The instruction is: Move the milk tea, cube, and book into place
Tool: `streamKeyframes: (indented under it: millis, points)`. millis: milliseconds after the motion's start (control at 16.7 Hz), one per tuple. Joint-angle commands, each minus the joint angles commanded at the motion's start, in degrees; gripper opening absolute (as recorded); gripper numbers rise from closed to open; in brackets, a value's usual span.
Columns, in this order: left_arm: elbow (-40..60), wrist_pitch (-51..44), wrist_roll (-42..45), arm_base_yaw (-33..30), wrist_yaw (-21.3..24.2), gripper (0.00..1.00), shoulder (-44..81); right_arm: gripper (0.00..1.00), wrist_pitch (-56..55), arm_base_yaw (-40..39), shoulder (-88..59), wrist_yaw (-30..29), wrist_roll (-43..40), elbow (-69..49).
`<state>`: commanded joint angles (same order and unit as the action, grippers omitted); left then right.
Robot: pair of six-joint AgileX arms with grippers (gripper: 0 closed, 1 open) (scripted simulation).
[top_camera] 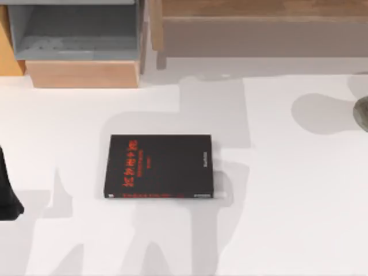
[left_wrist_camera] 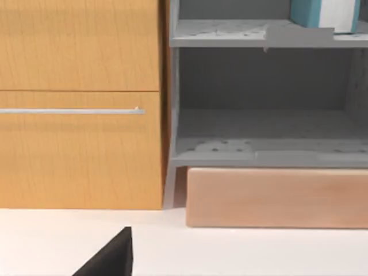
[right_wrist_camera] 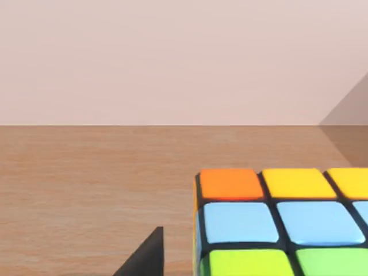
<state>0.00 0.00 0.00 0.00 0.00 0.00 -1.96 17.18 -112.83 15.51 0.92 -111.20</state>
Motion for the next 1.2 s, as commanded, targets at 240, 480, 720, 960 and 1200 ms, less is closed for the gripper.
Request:
streamKeyframes:
  millis: [240, 480, 720, 960, 1200]
  points:
    - [0.0, 0.0, 0.0, 0.0, 0.0, 1.0, 0.0, 1.0, 0.0, 0.0, 0.0, 0.0, 0.0, 0.0]
    - [0.0, 0.0, 0.0, 0.0, 0.0, 1.0, 0.0, 1.0, 0.0, 0.2, 0.0, 0.0, 0.0, 0.0]
    - [0.0, 0.0, 0.0, 0.0, 0.0, 1.0, 0.0, 1.0, -0.9, 0.5, 2.8, 0.5, 0.0, 3.5]
    - [0.0, 0.0, 0.0, 0.0, 0.0, 1.0, 0.0, 1.0, -2.1, 1.0, 6.5, 1.0, 0.0, 8.8]
    - [0.0, 0.0, 0.0, 0.0, 0.0, 1.0, 0.0, 1.0, -2.5, 1.3, 7.1, 1.2, 0.0, 9.6]
